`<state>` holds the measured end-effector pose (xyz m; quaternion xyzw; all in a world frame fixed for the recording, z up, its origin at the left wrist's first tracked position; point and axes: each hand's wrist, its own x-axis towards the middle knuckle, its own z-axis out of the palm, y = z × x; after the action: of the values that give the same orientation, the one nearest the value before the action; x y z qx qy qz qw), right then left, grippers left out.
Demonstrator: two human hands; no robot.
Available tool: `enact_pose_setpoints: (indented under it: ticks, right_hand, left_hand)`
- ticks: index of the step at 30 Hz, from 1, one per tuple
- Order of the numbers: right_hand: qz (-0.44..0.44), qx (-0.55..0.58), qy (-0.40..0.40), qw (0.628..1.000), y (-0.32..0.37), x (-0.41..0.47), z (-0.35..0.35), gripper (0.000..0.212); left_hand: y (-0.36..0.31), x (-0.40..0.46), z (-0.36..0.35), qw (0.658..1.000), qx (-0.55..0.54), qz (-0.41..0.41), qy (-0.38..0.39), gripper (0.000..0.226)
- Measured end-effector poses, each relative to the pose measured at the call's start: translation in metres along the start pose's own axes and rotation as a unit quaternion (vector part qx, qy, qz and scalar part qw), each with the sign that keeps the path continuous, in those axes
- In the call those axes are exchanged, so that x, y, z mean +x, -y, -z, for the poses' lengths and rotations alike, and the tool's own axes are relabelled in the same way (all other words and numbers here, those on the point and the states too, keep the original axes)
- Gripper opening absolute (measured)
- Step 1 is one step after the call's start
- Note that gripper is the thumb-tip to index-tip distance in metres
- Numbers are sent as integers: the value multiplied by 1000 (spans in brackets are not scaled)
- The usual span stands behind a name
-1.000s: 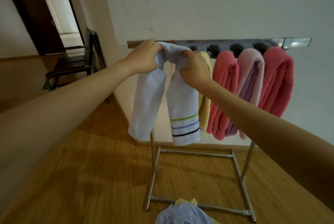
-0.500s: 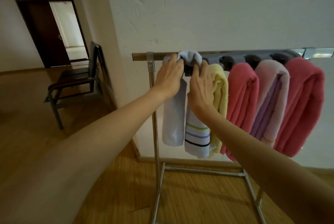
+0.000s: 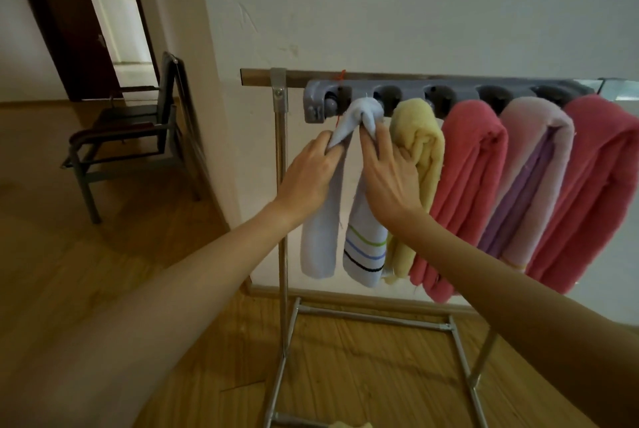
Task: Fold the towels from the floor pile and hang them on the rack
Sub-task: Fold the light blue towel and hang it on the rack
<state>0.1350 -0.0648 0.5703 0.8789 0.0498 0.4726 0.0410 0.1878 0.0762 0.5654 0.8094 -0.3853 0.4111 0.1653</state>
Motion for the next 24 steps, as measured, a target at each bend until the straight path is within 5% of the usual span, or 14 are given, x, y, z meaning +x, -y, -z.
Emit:
enact_pose_setpoints:
  ticks: [4, 9, 13, 18, 24]
  right_hand:
    - [24, 99, 13, 995, -4, -14, -4, 78]
    - [-56, 197, 68, 977, 6, -40, -4, 79]
    - [-122, 207, 129, 962, 14, -61, -10, 70]
    - [-171, 249, 160, 940, 14, -84, -31, 13]
    - [-212, 308, 207, 904, 18, -118, -64, 15]
  left_hand:
    - [-14, -30, -6, 988, -117, 82, -60, 26]
    - [-26, -54, -18, 904, -292, 285, -128, 46]
    - [-28, -76, -32, 872, -337, 349, -68, 52]
    - [-24, -110, -56, 870, -335, 361, 26, 34]
    - [-21, -169, -78, 848, -322, 410, 98, 31]
